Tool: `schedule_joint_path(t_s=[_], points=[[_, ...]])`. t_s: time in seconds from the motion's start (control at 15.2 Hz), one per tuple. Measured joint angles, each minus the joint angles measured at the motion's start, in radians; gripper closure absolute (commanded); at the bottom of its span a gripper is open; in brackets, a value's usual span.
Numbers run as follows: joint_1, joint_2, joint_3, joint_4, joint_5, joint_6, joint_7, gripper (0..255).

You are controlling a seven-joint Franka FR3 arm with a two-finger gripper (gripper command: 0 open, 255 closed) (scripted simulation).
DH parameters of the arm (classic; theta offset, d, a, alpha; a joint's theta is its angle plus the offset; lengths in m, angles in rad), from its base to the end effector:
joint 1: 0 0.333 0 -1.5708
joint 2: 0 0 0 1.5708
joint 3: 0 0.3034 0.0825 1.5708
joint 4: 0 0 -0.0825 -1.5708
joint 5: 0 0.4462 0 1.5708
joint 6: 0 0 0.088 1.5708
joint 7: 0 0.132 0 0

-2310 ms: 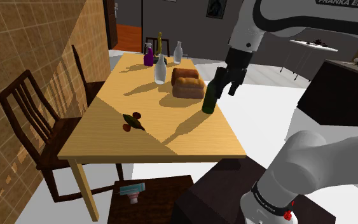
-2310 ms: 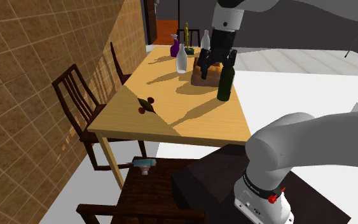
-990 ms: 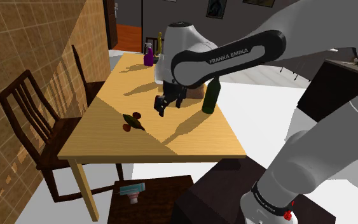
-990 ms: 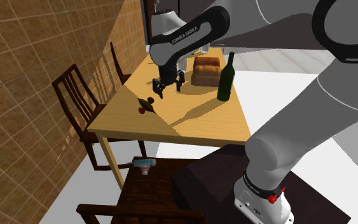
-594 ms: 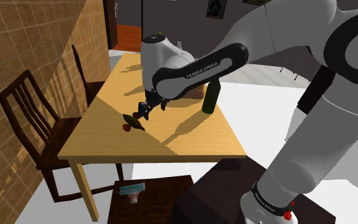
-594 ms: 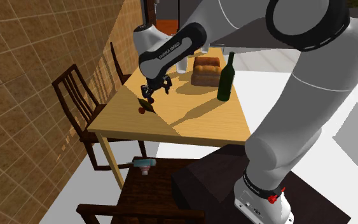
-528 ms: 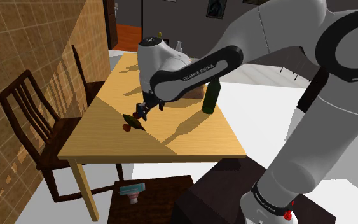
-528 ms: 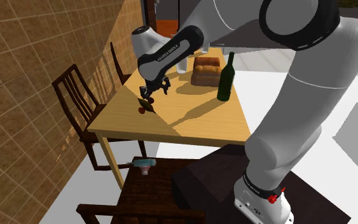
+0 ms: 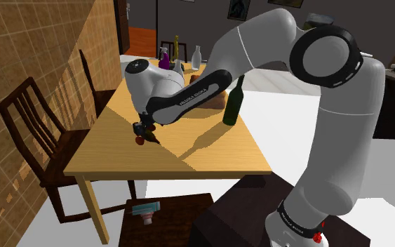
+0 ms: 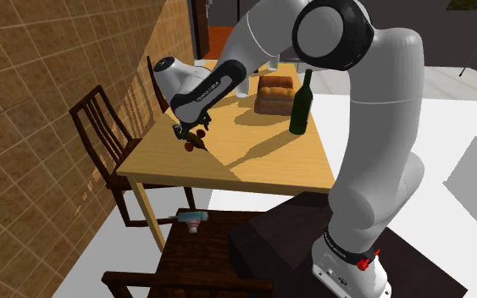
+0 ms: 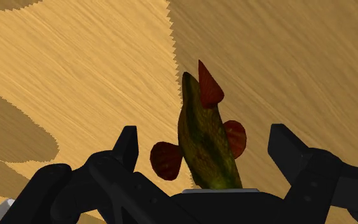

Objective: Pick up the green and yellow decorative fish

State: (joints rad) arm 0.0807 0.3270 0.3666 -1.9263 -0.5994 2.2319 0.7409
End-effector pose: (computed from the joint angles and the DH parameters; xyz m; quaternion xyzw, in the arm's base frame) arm 0.6140 0.2591 0.2601 0.9837 0.0289 0.1063 0.1424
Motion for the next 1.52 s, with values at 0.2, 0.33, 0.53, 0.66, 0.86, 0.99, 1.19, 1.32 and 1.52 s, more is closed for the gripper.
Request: schedule_joint_path(t_s=[0.2, 0.33, 0.53, 0.66, 0.86, 0.99, 1.19, 1.32, 1.52], points=[[0.008, 0.033, -0.01, 0.009, -0.027, 0.017, 0.021, 0], [0.013, 0.053, -0.016, 0.009, -0.044, 0.033, 0.037, 0], [0.017, 0.07, -0.023, 0.002, -0.06, 0.052, 0.054, 255], [0.018, 0.072, -0.024, 0.0, -0.062, 0.055, 0.057, 255], [0.018, 0.071, -0.024, 0.0, -0.063, 0.055, 0.058, 255], [0.018, 0.071, -0.023, -0.001, -0.063, 0.056, 0.058, 255], [0.018, 0.071, -0.023, -0.001, -0.063, 0.055, 0.057, 255], [0.015, 0.063, -0.02, 0.003, -0.054, 0.045, 0.048, 255], [0.011, 0.042, -0.013, 0.009, -0.036, 0.024, 0.03, 255]])
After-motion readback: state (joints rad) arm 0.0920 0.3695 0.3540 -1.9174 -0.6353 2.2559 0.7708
